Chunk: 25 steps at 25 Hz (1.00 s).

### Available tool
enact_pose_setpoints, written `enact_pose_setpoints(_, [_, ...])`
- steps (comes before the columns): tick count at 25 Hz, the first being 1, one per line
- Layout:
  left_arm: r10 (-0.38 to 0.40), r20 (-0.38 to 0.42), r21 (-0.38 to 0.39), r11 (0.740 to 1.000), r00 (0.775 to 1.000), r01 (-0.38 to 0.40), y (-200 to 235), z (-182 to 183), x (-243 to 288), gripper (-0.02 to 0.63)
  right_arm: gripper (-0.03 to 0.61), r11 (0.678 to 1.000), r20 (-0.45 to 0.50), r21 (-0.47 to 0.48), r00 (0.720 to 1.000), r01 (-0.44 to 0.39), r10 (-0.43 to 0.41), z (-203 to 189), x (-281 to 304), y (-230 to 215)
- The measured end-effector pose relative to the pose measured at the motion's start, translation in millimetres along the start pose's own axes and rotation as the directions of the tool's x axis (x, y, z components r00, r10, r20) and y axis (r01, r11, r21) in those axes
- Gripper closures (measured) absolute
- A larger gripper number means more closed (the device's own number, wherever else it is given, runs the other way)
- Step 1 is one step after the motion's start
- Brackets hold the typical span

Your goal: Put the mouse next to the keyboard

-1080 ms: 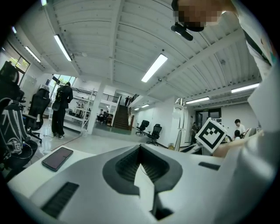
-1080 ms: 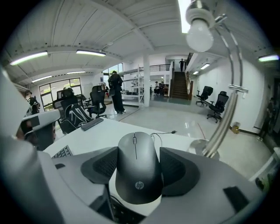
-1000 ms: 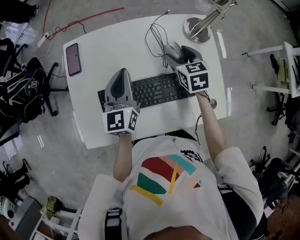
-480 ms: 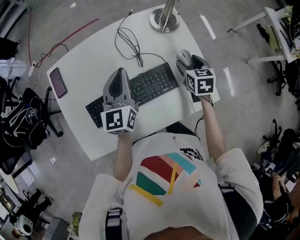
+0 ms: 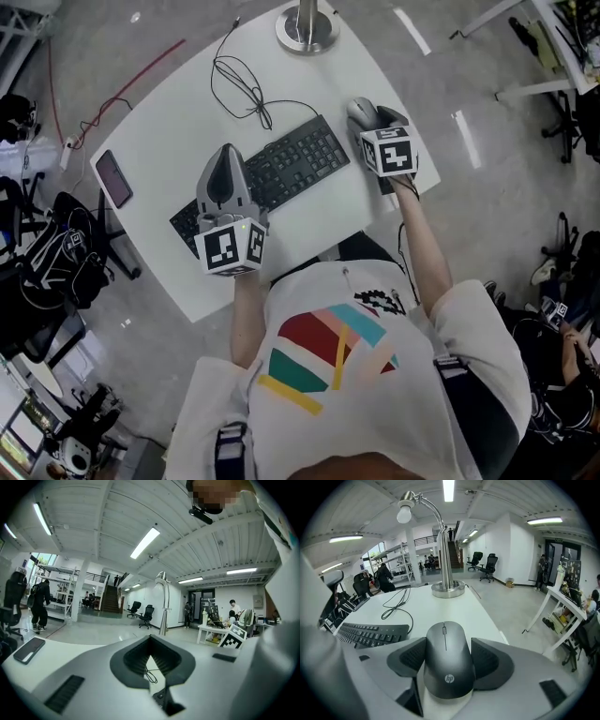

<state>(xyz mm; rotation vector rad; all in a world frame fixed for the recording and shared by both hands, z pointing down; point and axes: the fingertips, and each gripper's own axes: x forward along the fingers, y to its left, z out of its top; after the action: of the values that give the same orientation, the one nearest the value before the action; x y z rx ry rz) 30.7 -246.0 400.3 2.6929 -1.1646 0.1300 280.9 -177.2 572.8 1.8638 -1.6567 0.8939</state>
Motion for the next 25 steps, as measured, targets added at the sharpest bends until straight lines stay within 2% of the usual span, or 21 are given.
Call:
enact_pose_setpoints(15, [0.011,-0.018,0.016,1.0,1.0,-0.01,0,-3,-3,0.571,0.268,0.999,-0.007,-0.033,1.0,0.006,-0.006,-8,16,-1])
enact_pose_setpoints(25, [0.011,-0.001,0.019,1.0,1.0,-0.011,3,1,-3,0.571,0.268,0.998,0.017,-0.044,0.999,-0.04,0.041,-5,16,5])
